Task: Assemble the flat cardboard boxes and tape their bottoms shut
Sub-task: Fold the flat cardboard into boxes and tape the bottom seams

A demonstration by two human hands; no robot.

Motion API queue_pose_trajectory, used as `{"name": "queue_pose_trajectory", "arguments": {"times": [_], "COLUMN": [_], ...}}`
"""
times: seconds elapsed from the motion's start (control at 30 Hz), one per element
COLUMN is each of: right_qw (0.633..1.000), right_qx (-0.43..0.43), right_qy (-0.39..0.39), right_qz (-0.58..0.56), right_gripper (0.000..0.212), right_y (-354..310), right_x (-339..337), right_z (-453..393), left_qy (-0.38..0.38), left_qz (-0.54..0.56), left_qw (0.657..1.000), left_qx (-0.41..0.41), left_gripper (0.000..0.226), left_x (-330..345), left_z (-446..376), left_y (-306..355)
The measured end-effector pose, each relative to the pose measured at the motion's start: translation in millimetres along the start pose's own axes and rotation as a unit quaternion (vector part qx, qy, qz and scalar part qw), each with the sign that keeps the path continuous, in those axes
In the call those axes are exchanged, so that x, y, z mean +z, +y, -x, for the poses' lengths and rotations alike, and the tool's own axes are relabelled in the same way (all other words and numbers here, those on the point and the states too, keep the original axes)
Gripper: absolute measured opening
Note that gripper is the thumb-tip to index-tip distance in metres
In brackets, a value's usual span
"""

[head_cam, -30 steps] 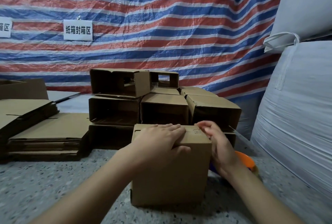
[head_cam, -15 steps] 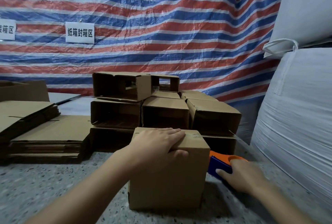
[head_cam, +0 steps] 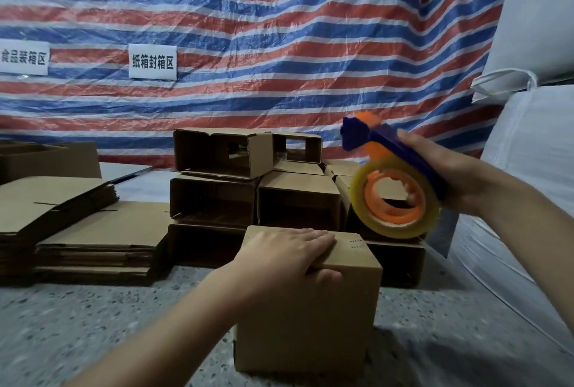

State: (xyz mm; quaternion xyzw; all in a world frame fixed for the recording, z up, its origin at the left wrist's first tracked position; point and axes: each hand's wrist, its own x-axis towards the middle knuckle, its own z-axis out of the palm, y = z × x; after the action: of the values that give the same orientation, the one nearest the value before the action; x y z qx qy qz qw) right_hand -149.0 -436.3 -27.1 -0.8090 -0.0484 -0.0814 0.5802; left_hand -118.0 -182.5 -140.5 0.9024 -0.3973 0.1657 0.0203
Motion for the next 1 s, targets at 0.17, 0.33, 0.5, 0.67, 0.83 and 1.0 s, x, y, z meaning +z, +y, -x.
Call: {"name": "queue_pose_trajectory", "arguments": {"times": [0.17,0.33,0.5,0.67,0.83,1.0], "right_qw": [0.994,0.989,0.987,0.978,0.971,0.961], "right_qx": [0.052,0.072,0.060,0.055,0.062,0.080], "right_qy": [-0.084,-0.082,-0.094,-0.129,-0.144,-0.152], "right_qz": [0.044,0.099,0.115,0.156,0.180,0.217], "right_gripper": [0.058,0.071,0.074,0.075,0.080,0.106], "right_y": [-17,-5,-5,-14,-19,-25], "right_x": [21,31,28,35,40,39], "right_z": [-22,-33,-34,-31,-31,-35], "left_qy": [0.035,0.072,0.125,0.094,0.090,0.116], "left_qz": [0.084,0.534,0.720,0.726,0.738,0.739], "left_qw": [0.995,0.823,0.614,0.622,0.625,0.610], "left_qx": [-0.030,-0.180,-0.298,-0.278,-0.237,-0.262], "left_gripper": [0.067,0.032,0.061,0.054,0.044,0.032], "left_x": [0,-20,-35,-44,-43,-38], "left_z": [7,4,-2,1,3,5], "left_y": [3,-12,-20,-18,-20,-19]}}
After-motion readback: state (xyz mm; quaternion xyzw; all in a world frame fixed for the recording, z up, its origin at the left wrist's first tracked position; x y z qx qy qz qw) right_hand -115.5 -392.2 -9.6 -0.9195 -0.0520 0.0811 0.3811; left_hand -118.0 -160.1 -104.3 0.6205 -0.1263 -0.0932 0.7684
